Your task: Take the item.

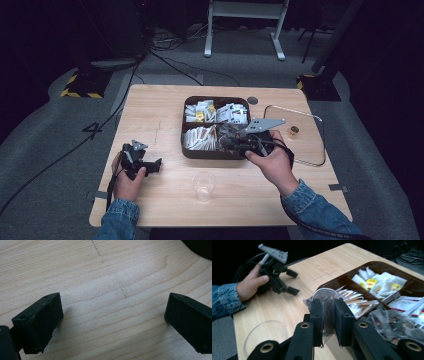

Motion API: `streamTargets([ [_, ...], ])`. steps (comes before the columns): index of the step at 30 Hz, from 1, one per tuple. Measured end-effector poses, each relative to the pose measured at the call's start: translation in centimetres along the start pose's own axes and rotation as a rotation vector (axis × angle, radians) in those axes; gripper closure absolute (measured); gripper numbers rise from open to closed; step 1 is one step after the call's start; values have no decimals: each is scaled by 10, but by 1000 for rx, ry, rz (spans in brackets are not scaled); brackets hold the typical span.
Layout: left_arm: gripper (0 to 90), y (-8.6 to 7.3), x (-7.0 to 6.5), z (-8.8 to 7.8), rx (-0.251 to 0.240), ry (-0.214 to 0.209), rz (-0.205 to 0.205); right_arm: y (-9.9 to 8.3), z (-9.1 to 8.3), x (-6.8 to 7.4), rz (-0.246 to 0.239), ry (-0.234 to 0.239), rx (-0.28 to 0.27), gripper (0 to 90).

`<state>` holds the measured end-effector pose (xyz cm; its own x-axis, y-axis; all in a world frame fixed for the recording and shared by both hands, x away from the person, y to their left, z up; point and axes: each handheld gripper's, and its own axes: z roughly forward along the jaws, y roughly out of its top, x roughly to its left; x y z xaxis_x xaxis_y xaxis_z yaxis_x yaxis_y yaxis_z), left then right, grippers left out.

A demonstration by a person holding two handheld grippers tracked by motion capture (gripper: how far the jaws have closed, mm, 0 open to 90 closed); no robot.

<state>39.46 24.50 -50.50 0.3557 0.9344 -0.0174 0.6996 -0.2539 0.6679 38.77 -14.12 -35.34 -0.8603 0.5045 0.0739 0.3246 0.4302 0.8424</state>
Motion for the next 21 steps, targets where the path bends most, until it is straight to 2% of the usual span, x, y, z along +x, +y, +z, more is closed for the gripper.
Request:
streamTargets([
  [7,22,0,0,0,0,0,0,-5,5,17,-28,21,17,781],
  [13,22,0,0,0,0,0,0,-8,12,34,-55,70,30,780],
  [21,22,0,0,0,1,0,-2,-14,23,46,-73,109,62,779],
])
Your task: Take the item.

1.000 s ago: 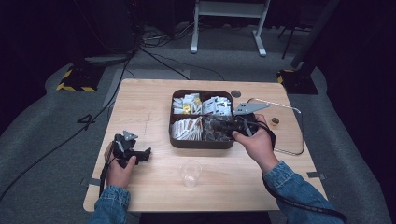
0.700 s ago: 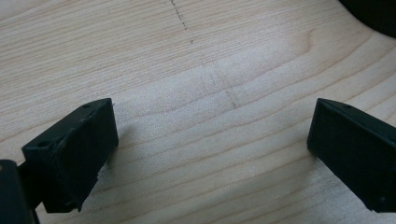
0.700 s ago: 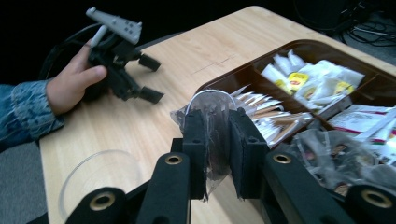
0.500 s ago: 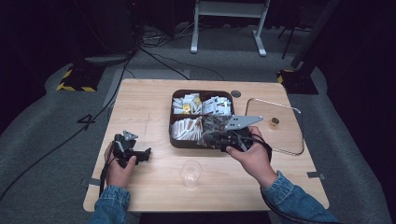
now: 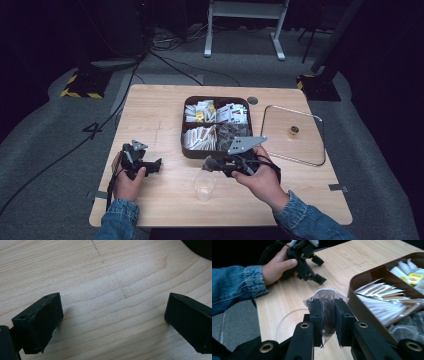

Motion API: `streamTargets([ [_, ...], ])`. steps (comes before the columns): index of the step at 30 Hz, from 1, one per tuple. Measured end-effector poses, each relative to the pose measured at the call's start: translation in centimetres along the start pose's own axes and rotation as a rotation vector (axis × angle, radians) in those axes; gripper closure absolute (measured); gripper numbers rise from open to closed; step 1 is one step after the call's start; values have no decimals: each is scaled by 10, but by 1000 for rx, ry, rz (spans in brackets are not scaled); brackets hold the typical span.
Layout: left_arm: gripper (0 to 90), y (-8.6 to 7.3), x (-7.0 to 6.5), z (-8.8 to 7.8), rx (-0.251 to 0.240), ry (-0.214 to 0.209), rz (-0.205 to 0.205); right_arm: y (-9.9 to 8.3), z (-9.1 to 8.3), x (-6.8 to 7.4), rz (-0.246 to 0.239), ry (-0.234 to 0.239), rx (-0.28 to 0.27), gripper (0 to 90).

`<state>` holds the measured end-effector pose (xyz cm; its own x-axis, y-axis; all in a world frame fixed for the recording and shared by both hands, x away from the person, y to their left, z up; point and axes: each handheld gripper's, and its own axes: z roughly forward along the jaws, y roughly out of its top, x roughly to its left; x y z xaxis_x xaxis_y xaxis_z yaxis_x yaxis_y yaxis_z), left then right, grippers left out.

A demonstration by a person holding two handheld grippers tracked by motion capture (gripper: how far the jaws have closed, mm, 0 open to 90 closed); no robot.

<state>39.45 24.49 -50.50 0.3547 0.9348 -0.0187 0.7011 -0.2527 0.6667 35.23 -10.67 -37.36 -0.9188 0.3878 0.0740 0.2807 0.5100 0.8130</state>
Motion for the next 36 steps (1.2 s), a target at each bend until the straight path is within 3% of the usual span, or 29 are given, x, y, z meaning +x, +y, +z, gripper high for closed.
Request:
streamTargets([
  [12,22,0,0,0,-1,0,-3,-6,13,15,-27,58,44,779],
  [28,22,0,0,0,0,-1,-1,-15,29,20,-32,73,120,772],
  [32,22,0,0,0,-1,0,0,-16,31,21,-31,65,123,626],
  [36,22,0,0,0,0,-1,-1,-15,30,19,-12,59,104,544],
])
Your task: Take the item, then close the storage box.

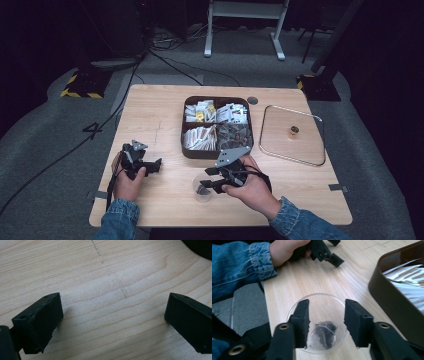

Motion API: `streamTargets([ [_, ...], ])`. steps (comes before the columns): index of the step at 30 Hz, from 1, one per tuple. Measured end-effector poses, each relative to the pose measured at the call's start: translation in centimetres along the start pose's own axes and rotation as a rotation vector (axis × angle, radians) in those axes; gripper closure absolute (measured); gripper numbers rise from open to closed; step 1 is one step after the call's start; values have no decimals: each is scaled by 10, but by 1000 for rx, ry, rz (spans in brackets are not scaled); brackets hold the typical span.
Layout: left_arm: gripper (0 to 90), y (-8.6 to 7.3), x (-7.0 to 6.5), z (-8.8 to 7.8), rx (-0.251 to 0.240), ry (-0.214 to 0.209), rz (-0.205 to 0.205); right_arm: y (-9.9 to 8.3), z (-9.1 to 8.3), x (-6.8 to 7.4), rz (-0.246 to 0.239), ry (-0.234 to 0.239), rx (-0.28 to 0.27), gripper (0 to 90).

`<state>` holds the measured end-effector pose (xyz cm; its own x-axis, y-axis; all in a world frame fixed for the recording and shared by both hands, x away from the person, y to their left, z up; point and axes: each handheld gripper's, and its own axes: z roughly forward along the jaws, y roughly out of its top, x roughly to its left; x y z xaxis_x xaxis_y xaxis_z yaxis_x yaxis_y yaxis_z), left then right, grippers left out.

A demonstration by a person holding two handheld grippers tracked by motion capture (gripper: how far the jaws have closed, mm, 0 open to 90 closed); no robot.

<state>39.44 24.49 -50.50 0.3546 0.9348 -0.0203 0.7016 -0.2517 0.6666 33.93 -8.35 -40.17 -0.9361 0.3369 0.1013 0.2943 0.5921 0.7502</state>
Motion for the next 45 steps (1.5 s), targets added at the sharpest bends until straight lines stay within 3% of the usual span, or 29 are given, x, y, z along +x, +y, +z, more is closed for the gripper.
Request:
streamTargets([
  [7,22,0,0,0,-1,0,1,2,-6,-8,26,-31,-27,480],
  [27,21,1,0,1,-2,-6,2,12,-39,-35,68,-153,-93,455],
  [37,21,1,0,1,-1,-7,4,12,-70,-65,136,-249,-150,452],
  [45,21,1,1,1,-2,-6,9,6,-93,-91,193,-331,-162,453],
])
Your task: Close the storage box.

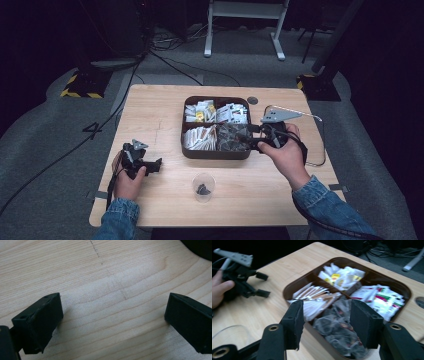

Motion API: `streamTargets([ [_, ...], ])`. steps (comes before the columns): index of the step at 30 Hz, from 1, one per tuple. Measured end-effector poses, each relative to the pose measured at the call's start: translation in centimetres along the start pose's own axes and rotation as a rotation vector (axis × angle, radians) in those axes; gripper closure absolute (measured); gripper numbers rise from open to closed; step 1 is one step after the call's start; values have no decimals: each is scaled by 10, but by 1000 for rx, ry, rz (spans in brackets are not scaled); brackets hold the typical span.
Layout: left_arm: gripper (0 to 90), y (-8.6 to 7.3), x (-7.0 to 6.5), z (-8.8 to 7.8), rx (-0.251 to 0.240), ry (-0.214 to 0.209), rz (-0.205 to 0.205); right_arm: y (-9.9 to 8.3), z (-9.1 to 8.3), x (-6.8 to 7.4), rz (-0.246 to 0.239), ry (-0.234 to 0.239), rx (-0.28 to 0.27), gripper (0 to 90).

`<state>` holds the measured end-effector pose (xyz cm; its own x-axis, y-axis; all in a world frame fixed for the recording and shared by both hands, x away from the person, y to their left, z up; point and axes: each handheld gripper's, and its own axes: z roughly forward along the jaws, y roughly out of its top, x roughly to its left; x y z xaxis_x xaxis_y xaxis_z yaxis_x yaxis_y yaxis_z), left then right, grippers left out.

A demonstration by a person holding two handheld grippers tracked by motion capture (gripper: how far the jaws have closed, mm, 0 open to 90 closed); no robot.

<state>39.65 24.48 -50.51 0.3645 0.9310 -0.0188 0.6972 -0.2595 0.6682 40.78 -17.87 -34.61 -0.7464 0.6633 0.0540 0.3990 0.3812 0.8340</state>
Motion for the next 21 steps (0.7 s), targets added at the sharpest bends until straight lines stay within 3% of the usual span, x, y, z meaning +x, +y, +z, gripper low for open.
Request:
streamTargets([
  [6,18,1,0,1,0,-1,1,-4,-6,-24,73,-42,-22,448],
  [16,14,1,0,1,3,-5,5,-11,-9,-75,154,-179,-15,432],
  [17,14,1,0,1,3,-5,5,-11,-9,-75,154,-179,-15,432],
  [21,12,1,0,1,5,-6,4,-19,-4,-101,195,-246,1,426],
])
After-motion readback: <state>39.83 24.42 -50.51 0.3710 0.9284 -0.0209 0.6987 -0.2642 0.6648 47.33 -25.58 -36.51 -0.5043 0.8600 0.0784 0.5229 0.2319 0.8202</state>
